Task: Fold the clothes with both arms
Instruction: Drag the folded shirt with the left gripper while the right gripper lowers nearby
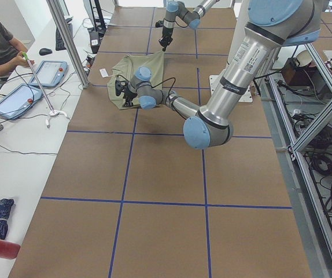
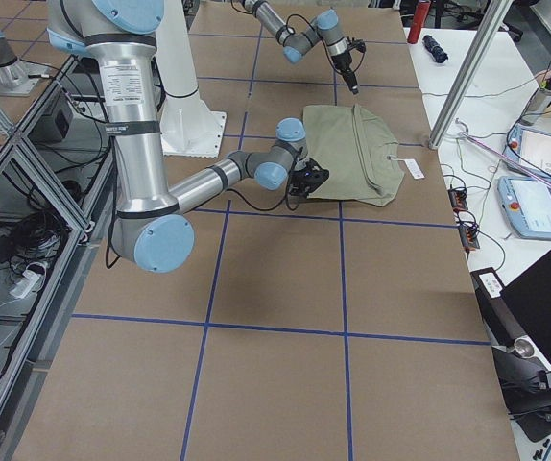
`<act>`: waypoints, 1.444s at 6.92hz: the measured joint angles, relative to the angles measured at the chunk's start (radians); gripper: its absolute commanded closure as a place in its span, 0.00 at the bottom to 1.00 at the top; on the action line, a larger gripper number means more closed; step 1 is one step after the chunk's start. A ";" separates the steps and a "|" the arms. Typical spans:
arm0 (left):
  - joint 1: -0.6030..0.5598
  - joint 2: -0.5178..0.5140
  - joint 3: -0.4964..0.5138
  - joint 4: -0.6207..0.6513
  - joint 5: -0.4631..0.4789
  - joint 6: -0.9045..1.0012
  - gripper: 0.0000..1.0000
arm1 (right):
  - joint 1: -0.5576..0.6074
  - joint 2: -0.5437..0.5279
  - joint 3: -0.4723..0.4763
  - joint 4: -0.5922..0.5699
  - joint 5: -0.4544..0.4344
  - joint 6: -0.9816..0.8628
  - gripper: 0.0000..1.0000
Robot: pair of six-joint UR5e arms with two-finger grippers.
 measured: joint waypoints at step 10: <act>0.313 0.092 -0.316 0.133 -0.061 -0.496 0.31 | -0.520 -0.263 0.404 -0.078 0.083 0.260 0.00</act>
